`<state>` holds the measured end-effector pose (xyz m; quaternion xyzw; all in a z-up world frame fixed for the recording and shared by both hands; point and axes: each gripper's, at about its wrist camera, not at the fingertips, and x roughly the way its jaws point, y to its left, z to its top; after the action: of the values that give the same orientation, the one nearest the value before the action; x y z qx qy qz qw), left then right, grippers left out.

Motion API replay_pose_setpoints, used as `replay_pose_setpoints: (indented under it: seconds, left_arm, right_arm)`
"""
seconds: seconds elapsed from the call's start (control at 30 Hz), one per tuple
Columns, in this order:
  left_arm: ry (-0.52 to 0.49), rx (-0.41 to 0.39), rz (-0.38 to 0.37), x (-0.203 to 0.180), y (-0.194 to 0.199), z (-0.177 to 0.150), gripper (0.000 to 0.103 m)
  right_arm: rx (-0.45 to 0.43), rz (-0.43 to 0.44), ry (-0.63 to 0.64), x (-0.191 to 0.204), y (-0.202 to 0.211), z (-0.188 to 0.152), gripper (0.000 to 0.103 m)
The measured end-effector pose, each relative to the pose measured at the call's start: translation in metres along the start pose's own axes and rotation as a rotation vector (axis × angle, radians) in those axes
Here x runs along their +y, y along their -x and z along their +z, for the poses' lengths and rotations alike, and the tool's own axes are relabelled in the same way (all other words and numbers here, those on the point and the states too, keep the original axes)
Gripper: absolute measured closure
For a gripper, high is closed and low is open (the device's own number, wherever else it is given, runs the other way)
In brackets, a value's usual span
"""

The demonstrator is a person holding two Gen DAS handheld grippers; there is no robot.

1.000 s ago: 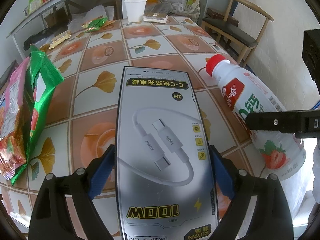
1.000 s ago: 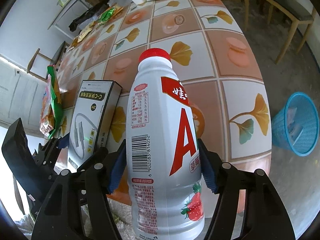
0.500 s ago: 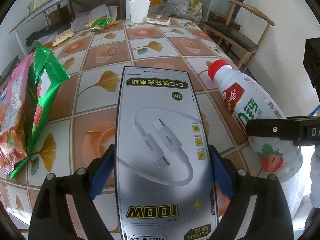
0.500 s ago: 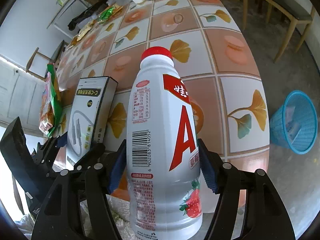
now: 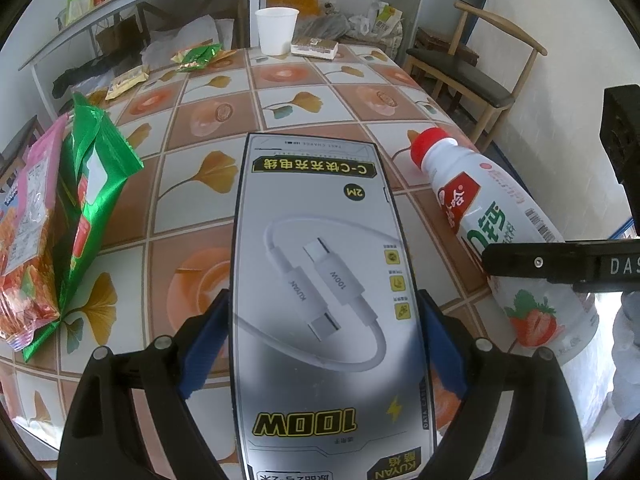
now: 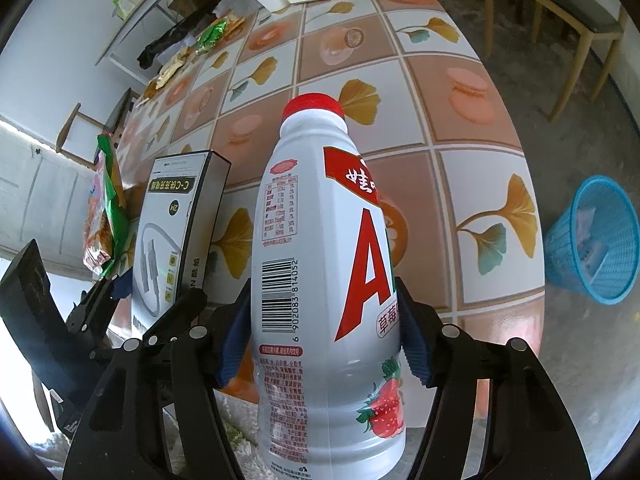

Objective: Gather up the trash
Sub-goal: 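Hold milk bottle and cable box raised above the table with both grippers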

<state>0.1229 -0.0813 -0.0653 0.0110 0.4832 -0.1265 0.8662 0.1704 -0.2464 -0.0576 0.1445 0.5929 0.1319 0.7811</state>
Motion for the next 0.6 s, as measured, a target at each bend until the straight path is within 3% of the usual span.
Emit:
replay_pose_setpoints:
  seconds: [0.33, 0.6]
  left_arm:
    - [0.0, -0.008, -0.005, -0.001, 0.003, -0.001, 0.016]
    - [0.014, -0.018, -0.044, -0.001, 0.011, 0.004, 0.016]
  right_arm:
    - [-0.048, 0.02, -0.027, -0.006, 0.012, -0.004, 0.043]
    - [-0.116, 0.086, -0.087, -0.019, 0.032, -0.011, 0.043]
